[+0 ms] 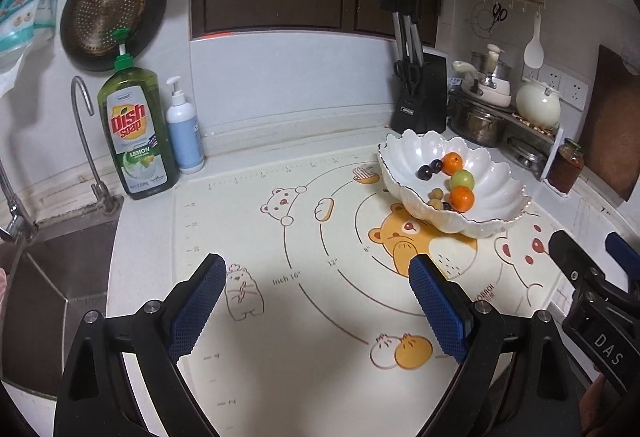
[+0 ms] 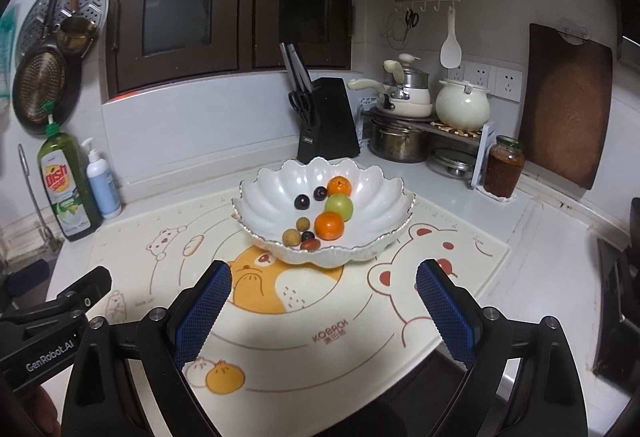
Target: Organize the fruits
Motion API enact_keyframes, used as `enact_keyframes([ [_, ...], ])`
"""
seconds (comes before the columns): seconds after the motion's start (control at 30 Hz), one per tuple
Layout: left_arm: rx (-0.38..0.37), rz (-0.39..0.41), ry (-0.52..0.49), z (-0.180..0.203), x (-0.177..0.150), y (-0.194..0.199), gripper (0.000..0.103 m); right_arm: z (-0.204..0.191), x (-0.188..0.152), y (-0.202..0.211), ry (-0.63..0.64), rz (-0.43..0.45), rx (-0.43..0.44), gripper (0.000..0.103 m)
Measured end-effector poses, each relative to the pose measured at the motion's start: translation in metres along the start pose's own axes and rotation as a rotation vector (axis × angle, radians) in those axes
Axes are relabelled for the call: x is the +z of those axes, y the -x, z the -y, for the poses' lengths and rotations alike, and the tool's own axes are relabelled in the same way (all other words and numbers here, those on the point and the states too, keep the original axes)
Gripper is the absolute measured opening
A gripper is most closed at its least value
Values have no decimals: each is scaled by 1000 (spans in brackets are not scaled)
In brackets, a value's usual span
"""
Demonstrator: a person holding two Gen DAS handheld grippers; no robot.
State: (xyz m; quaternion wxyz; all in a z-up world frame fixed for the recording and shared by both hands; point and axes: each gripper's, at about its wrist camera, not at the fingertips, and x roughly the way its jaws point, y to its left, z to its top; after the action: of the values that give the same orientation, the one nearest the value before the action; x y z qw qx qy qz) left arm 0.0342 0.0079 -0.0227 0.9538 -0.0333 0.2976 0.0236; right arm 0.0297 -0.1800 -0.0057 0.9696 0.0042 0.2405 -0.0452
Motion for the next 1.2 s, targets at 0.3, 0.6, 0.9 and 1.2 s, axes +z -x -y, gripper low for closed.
enact_keyframes([
  [0.3, -4, 39, -11, -9, -20, 30, 94, 0, -16, 25, -29, -5, -4, 94],
  [0.6, 23, 66, -45, -9, -35, 46, 94, 4, -38, 39, -39, -11, -26, 94],
  [0.9, 6, 59, -82, 2, -39, 48, 94, 16, -45, 45, -54, -5, -47, 94],
  [1.2, 6, 61, -88, 5, -38, 48, 94, 22, -43, 48, -62, 6, -56, 94],
])
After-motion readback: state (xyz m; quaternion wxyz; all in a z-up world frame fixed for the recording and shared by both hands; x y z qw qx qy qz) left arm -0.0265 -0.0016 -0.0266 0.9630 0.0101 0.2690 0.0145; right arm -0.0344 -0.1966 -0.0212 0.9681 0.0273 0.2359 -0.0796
